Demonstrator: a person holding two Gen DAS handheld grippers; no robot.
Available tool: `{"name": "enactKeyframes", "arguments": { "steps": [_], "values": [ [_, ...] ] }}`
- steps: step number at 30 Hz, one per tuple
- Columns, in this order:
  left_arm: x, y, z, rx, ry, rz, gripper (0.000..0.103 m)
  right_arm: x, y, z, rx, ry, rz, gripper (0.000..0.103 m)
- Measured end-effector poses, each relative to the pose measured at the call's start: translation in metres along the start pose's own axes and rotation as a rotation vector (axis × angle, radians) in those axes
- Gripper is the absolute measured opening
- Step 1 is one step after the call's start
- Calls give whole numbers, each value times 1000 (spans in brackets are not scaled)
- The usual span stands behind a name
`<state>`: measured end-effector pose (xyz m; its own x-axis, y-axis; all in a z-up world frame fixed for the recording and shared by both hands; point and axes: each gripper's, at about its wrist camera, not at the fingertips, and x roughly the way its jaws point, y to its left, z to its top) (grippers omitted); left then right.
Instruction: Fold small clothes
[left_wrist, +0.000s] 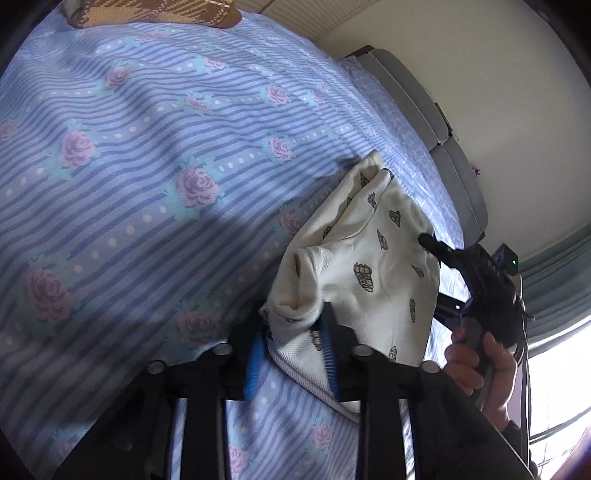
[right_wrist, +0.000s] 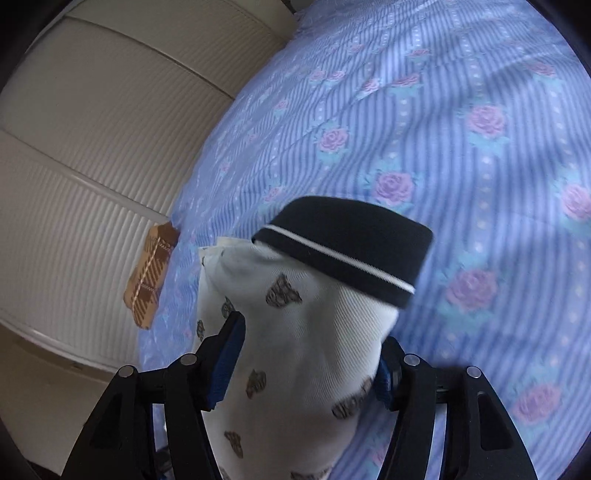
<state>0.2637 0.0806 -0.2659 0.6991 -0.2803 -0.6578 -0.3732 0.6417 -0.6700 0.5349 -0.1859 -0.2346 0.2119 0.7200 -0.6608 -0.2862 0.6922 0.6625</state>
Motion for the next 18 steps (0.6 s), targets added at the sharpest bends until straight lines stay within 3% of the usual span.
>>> {"name": "enactKeyframes", "arguments": {
  "steps": [3,4,5,8,18],
  "values": [
    [1,1,1,0,16,-15,15,0,0,1,4,-14,-1,53],
    [1,-1,0,10,17,-13,13,-1,0,-1,8,-16,-2,35],
    [0,-3,0,24,15,-10,13,-2,-3,-2,20,-13,3,25],
    [1,-6,1,34,16,-15,12,-5,-10,-7,57,-30,32,18],
    [-25,-23,15,85,19,-68,11,-39,23,-10,61,-109,7,15]
  ]
}}
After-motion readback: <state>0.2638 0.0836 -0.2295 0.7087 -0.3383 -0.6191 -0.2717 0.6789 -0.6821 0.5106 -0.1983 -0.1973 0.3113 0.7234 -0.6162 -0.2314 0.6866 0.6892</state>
